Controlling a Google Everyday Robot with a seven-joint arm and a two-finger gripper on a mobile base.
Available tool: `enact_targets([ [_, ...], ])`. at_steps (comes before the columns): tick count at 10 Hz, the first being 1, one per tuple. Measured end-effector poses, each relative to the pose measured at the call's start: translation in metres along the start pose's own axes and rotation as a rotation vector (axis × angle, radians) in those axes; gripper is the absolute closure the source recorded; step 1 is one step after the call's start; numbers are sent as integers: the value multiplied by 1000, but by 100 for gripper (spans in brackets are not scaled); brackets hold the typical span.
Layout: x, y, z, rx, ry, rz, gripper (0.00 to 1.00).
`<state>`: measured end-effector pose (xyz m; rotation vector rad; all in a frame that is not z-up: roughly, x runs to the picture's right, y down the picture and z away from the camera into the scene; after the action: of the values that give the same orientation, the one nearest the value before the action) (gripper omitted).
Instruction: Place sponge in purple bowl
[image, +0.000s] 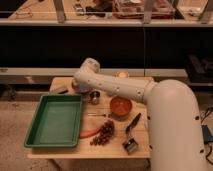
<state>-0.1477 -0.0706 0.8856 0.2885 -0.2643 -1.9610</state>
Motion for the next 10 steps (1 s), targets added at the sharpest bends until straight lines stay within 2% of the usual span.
enact_targets([
  [4, -8, 25, -2, 26, 33, 92, 100],
  [6, -11, 34, -5, 15, 43, 119, 100],
  [8, -17, 52, -13, -13, 56, 153, 100],
  [10, -16, 55, -18, -17, 79, 175, 100],
])
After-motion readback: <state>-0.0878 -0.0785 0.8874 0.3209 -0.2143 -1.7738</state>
